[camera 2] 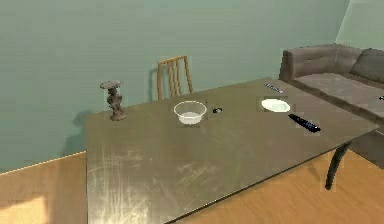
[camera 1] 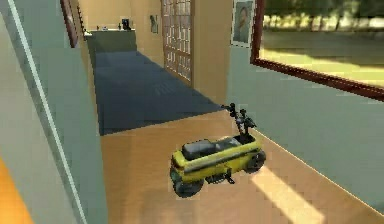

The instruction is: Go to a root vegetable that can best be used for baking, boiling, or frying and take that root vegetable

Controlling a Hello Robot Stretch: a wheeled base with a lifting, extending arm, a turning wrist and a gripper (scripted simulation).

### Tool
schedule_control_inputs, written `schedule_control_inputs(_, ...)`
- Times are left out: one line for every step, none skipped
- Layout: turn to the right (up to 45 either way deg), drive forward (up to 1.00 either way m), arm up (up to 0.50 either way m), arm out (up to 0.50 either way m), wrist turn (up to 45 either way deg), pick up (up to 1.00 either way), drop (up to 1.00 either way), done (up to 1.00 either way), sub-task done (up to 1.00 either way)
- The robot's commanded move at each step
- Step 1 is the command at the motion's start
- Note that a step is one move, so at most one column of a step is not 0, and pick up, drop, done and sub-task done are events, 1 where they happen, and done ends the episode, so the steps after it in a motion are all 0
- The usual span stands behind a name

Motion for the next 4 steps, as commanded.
schedule_control_inputs(0.0, 0.35, 0.0, 0.0, 0.0, 0.0, 0.0, 0.0, 0.0)
schedule_control_inputs(-24.0, 0.0, 0.0, 0.0, 0.0, 0.0, 0.0, 0.0, 0.0)
schedule_control_inputs(0.0, 1.0, 0.0, 0.0, 0.0, 0.0, 0.0, 0.0, 0.0)
schedule_control_inputs(-6.0, 0.0, 0.0, 0.0, 0.0, 0.0, 0.0, 0.0, 0.0)
